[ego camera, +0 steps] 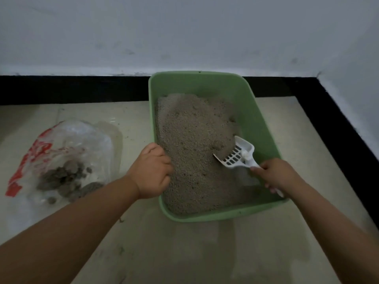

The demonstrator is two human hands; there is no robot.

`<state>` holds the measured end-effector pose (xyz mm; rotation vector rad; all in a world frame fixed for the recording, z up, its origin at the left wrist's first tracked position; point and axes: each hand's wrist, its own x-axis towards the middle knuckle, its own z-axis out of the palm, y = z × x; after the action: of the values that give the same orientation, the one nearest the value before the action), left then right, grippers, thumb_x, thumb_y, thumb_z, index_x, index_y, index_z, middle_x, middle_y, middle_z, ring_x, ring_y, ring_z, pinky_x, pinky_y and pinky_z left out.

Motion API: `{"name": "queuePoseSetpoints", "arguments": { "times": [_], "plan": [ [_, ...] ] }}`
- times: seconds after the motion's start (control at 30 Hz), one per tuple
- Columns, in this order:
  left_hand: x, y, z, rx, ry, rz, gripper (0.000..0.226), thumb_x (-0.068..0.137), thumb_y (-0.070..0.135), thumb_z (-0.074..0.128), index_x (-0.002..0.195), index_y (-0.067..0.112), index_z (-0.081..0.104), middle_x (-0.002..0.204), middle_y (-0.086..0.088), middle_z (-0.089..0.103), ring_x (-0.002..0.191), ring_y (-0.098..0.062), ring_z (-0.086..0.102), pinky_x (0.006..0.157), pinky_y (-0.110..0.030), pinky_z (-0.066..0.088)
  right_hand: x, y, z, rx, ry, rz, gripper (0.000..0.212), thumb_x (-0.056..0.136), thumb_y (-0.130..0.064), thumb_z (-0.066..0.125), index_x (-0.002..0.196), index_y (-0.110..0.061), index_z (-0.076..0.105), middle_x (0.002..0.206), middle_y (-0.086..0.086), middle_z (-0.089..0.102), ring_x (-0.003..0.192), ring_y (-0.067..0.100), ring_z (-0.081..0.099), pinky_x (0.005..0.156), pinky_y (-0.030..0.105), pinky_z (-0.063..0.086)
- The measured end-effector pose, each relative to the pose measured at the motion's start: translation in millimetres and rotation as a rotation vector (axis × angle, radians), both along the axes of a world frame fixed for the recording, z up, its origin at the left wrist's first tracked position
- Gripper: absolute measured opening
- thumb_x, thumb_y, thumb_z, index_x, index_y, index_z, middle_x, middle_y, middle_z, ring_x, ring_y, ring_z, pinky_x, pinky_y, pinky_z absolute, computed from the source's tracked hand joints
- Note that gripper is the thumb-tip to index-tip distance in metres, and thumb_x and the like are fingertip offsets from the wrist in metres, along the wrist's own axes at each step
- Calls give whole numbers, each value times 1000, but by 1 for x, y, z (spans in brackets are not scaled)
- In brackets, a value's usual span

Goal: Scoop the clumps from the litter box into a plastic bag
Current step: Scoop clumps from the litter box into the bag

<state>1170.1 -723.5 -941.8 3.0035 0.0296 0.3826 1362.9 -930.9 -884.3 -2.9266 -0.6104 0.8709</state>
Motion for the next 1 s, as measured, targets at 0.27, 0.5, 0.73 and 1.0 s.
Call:
{"name": "queuePoseSetpoints", "arguments": {
  "times": [0.27,0.5,0.73,1.0],
  "plan": [
    [6,0,-1,4,25,-6,29,61,24,36,39,17,53,42,4,47,47,-19,50,75,-26,28,-2,50,-54,307,82,9,46,94,-31,49,51,-14,43,45,2,45,30,3,43,37,11,32],
    [5,-3,1,27,41,21,29,61,23,36,40,14,53,43,2,46,46,-19,49,75,-27,28,-9,57,-61,532,168,-184,39,94,-28,49,61,-7,52,50,5,49,34,9,47,36,14,38],
    [4,-3,2,92,51,31,32,62,24,35,40,15,56,43,3,47,47,-19,50,74,-27,28,-17,48,-45,798,137,-298,36,93,-26,51,62,-8,52,49,5,48,24,0,41,31,10,34],
    [2,-4,3,84,62,39,33,63,24,35,40,15,56,42,3,47,47,-20,50,73,-26,27,-41,30,-29,730,72,-241,36,91,-23,54,58,-7,52,36,-3,45,22,1,40,31,10,32]
  ]
}}
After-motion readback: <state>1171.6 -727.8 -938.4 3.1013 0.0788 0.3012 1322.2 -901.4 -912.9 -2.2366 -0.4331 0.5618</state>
